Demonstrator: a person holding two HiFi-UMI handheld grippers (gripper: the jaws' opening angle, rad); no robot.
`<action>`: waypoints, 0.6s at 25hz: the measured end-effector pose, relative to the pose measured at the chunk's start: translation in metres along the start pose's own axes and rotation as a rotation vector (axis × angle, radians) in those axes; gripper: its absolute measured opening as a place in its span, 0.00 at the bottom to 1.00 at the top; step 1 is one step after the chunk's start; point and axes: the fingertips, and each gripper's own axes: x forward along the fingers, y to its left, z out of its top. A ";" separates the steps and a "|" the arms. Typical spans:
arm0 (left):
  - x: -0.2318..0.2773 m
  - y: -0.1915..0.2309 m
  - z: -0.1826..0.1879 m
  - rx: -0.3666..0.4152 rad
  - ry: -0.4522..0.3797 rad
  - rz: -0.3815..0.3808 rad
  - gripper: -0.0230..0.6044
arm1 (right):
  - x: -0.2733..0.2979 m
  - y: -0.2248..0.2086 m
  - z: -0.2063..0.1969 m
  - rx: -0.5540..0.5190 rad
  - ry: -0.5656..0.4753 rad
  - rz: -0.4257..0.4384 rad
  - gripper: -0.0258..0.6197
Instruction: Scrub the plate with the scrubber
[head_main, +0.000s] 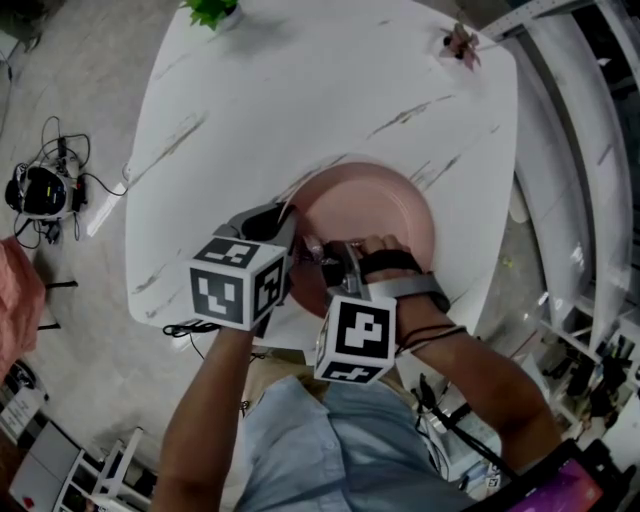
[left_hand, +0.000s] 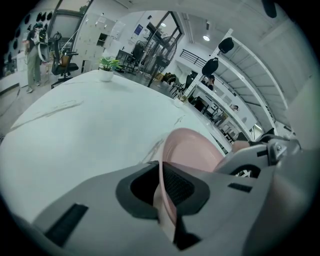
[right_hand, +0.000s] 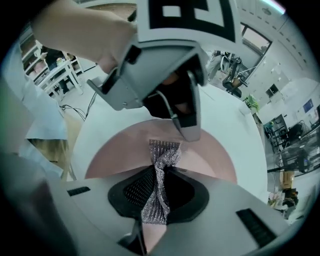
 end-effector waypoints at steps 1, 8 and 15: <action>0.000 0.000 0.000 0.000 0.000 0.000 0.07 | -0.001 0.007 0.000 -0.004 -0.003 0.009 0.16; -0.001 0.001 0.000 0.000 -0.004 0.003 0.07 | -0.008 0.032 -0.015 0.007 0.000 0.048 0.16; -0.001 -0.001 0.000 0.012 0.000 0.005 0.07 | -0.014 0.034 -0.043 0.111 0.019 0.084 0.16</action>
